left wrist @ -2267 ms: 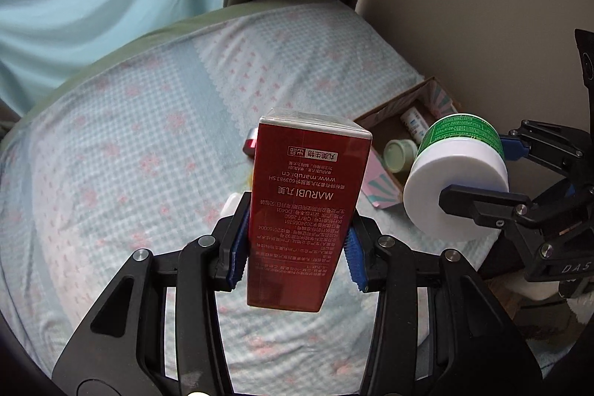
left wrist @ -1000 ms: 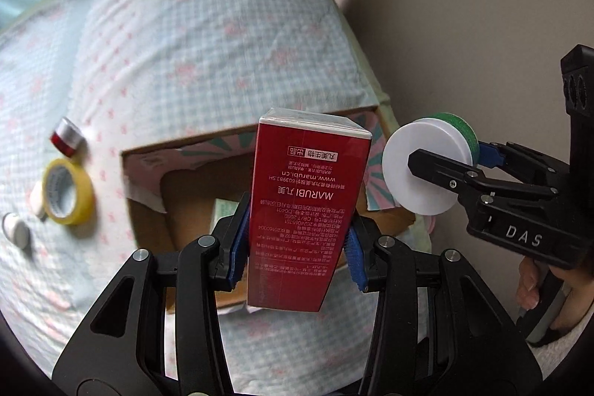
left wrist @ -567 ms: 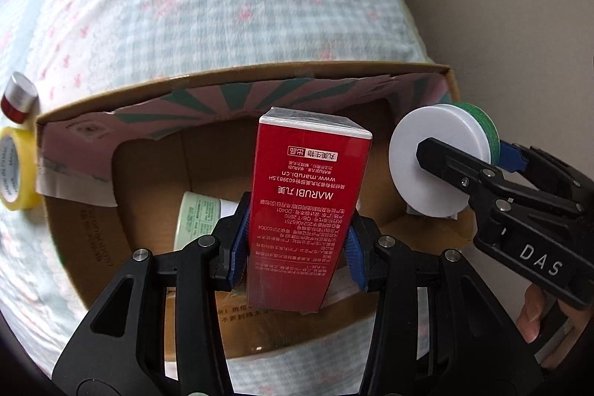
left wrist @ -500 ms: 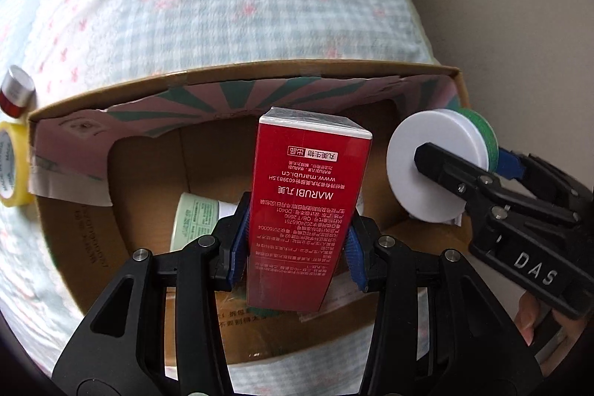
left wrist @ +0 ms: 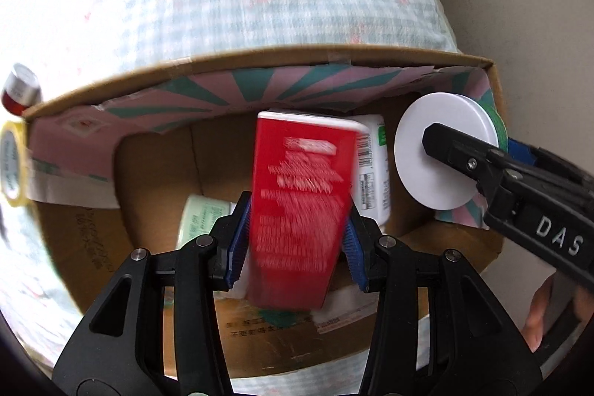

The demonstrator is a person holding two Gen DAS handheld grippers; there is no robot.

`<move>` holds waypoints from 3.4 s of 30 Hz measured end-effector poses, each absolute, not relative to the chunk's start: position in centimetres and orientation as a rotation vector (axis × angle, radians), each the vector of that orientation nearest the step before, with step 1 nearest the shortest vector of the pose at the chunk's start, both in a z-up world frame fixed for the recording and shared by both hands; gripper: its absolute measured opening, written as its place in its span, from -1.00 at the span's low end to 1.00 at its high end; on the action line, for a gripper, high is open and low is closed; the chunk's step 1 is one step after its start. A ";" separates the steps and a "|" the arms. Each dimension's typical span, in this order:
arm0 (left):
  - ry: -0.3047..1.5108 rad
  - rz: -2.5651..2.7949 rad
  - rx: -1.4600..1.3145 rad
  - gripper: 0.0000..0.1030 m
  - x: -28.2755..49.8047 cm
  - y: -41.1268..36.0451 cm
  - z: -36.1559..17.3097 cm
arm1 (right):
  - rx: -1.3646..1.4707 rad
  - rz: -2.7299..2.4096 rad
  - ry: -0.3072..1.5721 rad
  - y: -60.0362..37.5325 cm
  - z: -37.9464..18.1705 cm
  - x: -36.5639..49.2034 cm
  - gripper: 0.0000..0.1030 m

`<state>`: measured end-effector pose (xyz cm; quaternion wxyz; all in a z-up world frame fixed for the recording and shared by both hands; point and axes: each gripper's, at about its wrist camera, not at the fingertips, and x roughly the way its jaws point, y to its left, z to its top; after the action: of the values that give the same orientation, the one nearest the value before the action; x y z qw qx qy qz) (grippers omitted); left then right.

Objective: Organize rigid objects
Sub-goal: 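Open the left tool releasing the red box while the right tool releases the jar, then lift both tools away from the box toward the remaining objects, then grasp the black-capped white jar with the left tool while the right tool grasps the yellow tape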

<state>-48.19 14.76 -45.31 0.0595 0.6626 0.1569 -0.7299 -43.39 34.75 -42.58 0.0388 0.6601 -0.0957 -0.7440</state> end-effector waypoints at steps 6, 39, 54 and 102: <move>0.414 -2.262 1.948 0.99 -47.5 14.8 -43.9 | 1.937 -2.236 -0.471 34.8 -41.8 -43.0 1.00; 0.238 -2.345 1.528 0.99 -36.1 9.5 -21.5 | 1.626 -2.431 -0.227 26.8 -23.8 -36.8 1.00; 0.308 -2.366 1.274 0.99 -19.9 -3.1 -13.9 | 1.371 -2.467 -0.071 14.6 -14.8 -28.7 1.00; 0.264 -2.542 1.453 0.86 -20.0 -28.4 -44.4 | 1.588 -2.702 -0.452 -7.9 -44.8 -34.7 1.00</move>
<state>-20.03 -28.39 -44.44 0.1005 0.4918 0.0892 -0.8603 -34.71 -7.92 -44.79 -0.0125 0.5014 -0.1427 -0.8533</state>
